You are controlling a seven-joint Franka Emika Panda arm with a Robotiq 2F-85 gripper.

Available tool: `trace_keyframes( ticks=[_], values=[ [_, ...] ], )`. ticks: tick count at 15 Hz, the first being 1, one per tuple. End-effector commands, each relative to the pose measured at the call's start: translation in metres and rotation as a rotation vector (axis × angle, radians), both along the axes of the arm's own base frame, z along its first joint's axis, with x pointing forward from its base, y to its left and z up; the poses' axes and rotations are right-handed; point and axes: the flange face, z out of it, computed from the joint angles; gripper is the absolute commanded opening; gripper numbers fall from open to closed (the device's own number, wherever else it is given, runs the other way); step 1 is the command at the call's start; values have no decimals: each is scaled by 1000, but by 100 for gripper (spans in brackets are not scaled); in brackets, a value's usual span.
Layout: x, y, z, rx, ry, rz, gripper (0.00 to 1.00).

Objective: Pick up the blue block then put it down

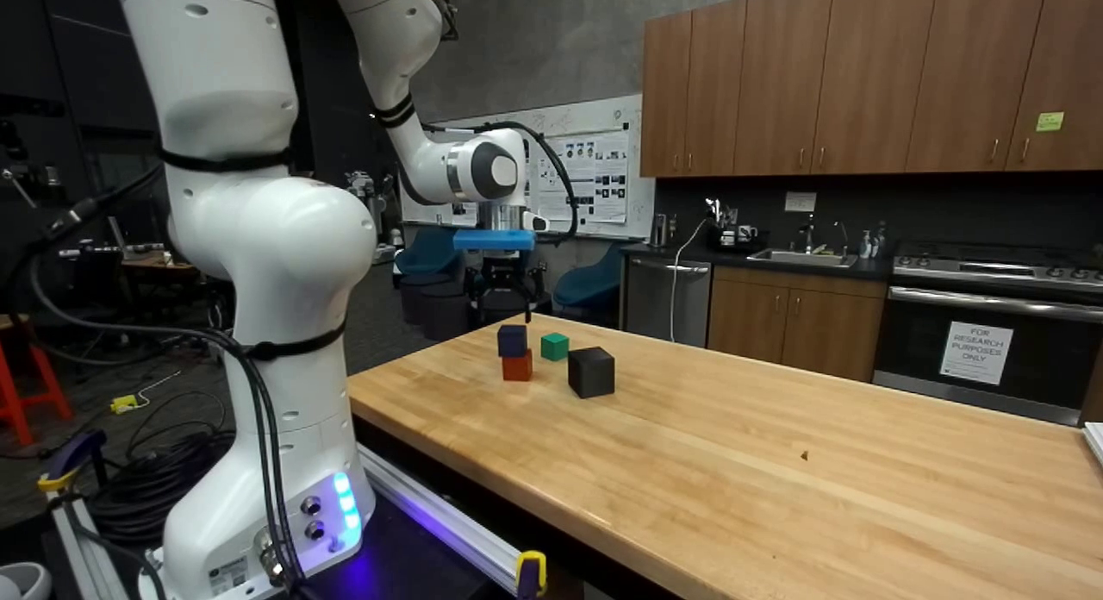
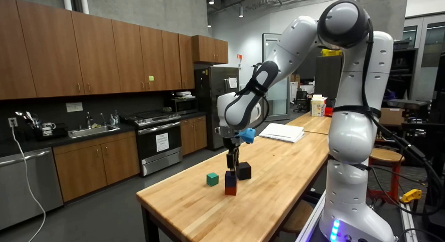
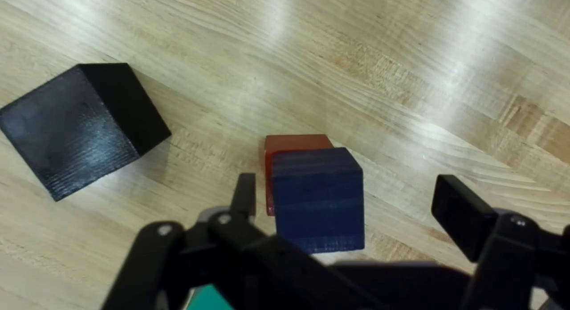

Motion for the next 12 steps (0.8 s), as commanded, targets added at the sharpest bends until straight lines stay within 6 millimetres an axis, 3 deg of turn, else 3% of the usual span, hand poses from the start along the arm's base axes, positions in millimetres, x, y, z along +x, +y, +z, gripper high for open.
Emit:
trace_keyframes(
  ticks=[1, 6, 7, 8, 10, 12],
  values=[
    [16, 3, -18, 4, 20, 65, 100],
    [30, 4, -35, -1, 54, 107, 100],
    [32, 4, -38, -4, 60, 110, 96],
    [35, 4, -40, -5, 62, 110, 74],
    [38, 4, -43, -6, 69, 110, 71],
    [40, 4, -41, -11, 62, 99, 60]
  ],
)
